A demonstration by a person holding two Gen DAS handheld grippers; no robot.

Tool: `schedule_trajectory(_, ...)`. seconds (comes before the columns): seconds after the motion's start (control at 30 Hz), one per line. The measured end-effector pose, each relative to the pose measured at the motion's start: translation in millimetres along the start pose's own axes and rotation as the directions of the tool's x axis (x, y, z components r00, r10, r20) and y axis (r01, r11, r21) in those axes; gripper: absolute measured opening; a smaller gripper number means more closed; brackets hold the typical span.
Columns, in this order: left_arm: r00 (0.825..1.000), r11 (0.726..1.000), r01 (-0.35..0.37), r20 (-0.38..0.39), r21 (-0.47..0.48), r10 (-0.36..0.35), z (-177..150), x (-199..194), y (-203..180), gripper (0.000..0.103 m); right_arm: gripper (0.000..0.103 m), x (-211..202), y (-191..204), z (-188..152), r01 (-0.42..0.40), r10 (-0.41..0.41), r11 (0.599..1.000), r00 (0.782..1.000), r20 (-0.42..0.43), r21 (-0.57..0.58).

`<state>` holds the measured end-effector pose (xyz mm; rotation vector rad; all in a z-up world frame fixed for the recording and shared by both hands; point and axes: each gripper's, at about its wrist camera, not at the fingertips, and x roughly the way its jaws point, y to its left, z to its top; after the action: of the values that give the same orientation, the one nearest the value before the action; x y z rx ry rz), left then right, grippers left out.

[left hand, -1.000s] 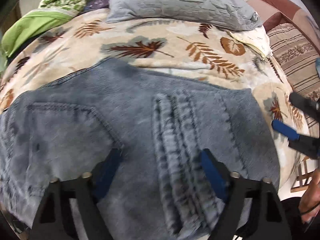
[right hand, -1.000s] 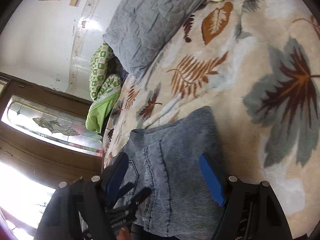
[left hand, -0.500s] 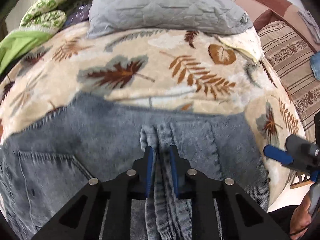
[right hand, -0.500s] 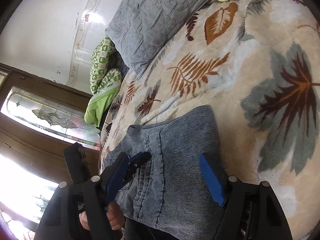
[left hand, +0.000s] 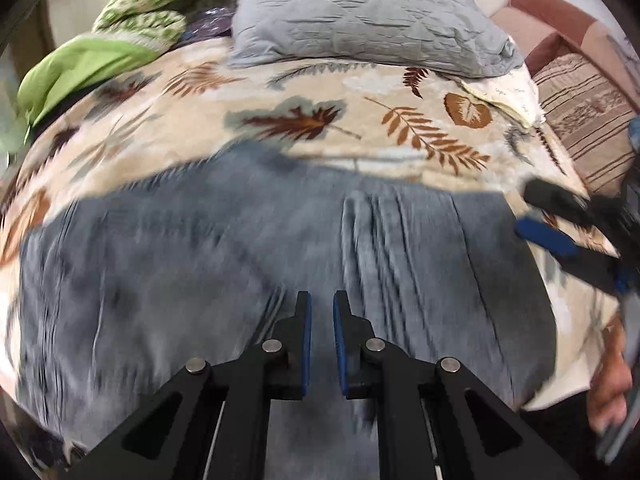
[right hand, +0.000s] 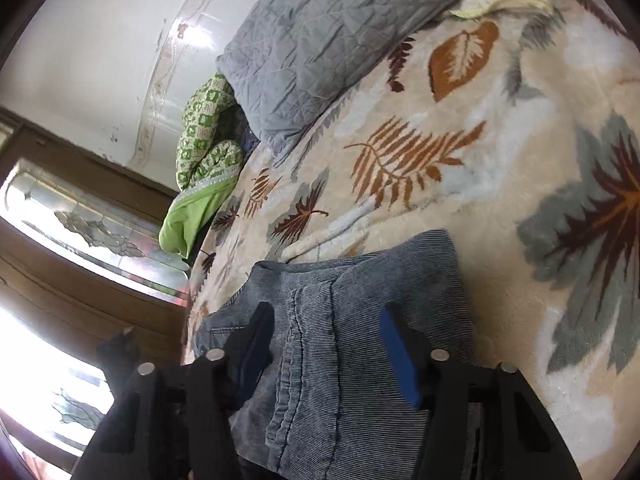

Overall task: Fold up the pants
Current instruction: 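Open both grippers and lift them off the folded jeans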

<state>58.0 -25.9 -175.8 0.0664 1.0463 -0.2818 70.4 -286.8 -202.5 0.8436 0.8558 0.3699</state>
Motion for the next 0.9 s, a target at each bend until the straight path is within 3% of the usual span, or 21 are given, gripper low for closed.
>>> schedule_trajectory(0.2, 0.999, 0.999, 0.028, 0.015, 0.017, -0.029, -19.8, -10.4, -3.5, 0.010, 0.056, 28.7, 12.0, -4.5, 0.063, -0.063, 0.998, 0.997, -0.041, -0.020)
schedule_trajectory(0.33, 0.999, 1.000, -0.023, -0.024, 0.017, 0.023, -20.5, 14.0, -1.3, 0.012, 0.056, 60.9, 7.4, -4.9, 0.168, -0.170, 0.985, 0.980, -0.107, -0.025)
schedule_trajectory(0.6, 1.000, 1.000, -0.004, 0.012, -0.011, 0.004, -22.9, -6.7, 21.6, 0.013, 0.056, 55.3, 10.2, -3.4, 0.128, -0.130, 0.991, 0.990, -0.061, -0.032)
schedule_trajectory(0.7, 0.998, 0.998, -0.030, 0.048, -0.063, 0.033, -30.4, -28.2, 54.7, 0.024, 0.056, 47.0, 22.8, -9.6, 0.096, -0.100, 0.991, 0.994, -0.044, -0.088)
schedule_trajectory(0.8, 0.991, 0.986, -0.094, 0.083, -0.139, 0.107, -39.9, -51.4, 98.0, 0.045, 0.056, 41.1, 34.5, -18.2, 0.074, -0.079, 0.988, 0.996, -0.035, -0.137)
schedule_trajectory(0.87, 0.979, 0.966, -0.155, 0.099, -0.208, 0.179, -47.6, -68.4, 132.8, 0.065, 0.056, 38.9, 43.2, -23.5, 0.066, -0.072, 0.983, 0.997, -0.028, -0.171)
schedule_trajectory(0.9, 0.973, 0.952, -0.178, 0.103, -0.249, 0.209, -51.8, -76.4, 151.7, 0.070, 0.056, 37.9, 47.5, -26.1, 0.061, -0.066, 0.980, 0.997, -0.025, -0.189)
